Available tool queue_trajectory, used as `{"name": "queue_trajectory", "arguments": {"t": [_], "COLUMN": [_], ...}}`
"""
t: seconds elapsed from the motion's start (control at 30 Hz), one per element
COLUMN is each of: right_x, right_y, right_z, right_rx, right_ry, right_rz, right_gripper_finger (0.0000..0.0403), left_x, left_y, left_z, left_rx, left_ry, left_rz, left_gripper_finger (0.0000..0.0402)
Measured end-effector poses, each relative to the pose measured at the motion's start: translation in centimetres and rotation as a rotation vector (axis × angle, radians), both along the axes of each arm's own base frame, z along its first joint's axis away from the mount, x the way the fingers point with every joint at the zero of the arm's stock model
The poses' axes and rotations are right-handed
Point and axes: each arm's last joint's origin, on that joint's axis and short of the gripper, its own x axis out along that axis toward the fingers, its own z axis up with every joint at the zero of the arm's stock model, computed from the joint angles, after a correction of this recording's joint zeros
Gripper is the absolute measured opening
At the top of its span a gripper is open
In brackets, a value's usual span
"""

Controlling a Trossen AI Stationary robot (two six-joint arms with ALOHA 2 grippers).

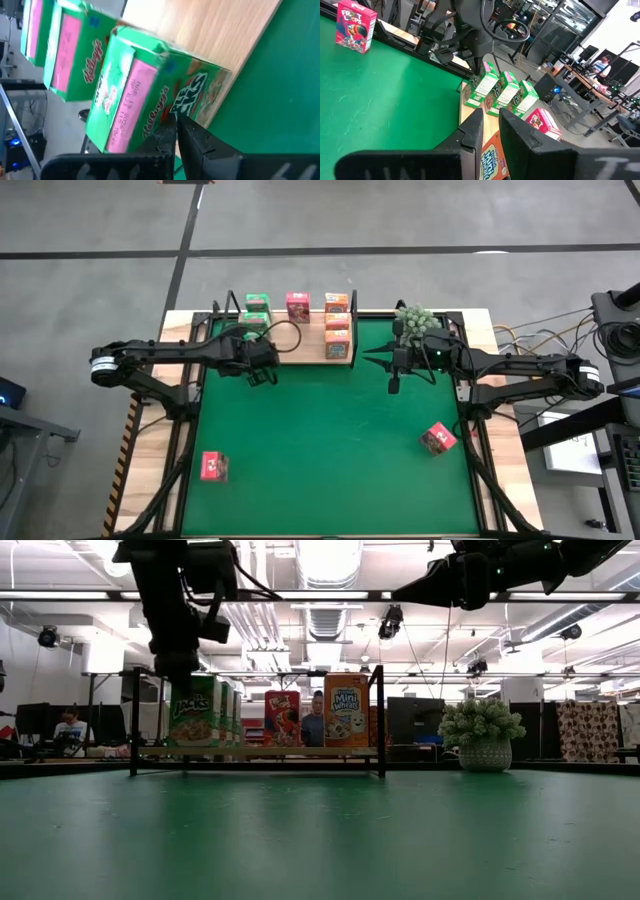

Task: Stack cereal on shelf
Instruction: Put the green cereal box aligned with the other green cereal box on the shelf, then put the left red cereal box aligned with the other red cereal box on the shelf

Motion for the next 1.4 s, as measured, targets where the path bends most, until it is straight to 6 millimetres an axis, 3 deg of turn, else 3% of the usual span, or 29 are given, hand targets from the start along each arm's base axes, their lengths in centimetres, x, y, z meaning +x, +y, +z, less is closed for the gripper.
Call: {"name": "queue_trajectory", "arguments": {"t": [0.87,1.03,1.17,1.4], "right_x": [0.0,0.0,0.0,0.0], "right_y": [-0.1,-0.1,-0.1,-0.1], "right_z": [0.0,0.0,0.0,0.0], "right_rx": [-0.002,-0.003,-0.002,0.001], "right_ry": [0.002,0.002,0.002,0.001], "right_rz": [-0.025,-0.025,-0.025,-0.025], "right_gripper_finger": [0.0052,0.0052,0.0052,0.0052], "left_x": [0.0,0.9,1.8,2.0], "left_y": [-0.6,-2.0,-3.8,-5.9], "left_z": [0.5,3.4,6.9,13.2], "left_rx": [-0.008,-0.001,-0.029,-0.381], "left_ry": [0.019,-0.051,-0.174,-0.529], "left_rz": [-0.02,-0.087,-0.16,-0.064], "left_gripper_finger": [0.0,0.0,0.0,0.0]}}
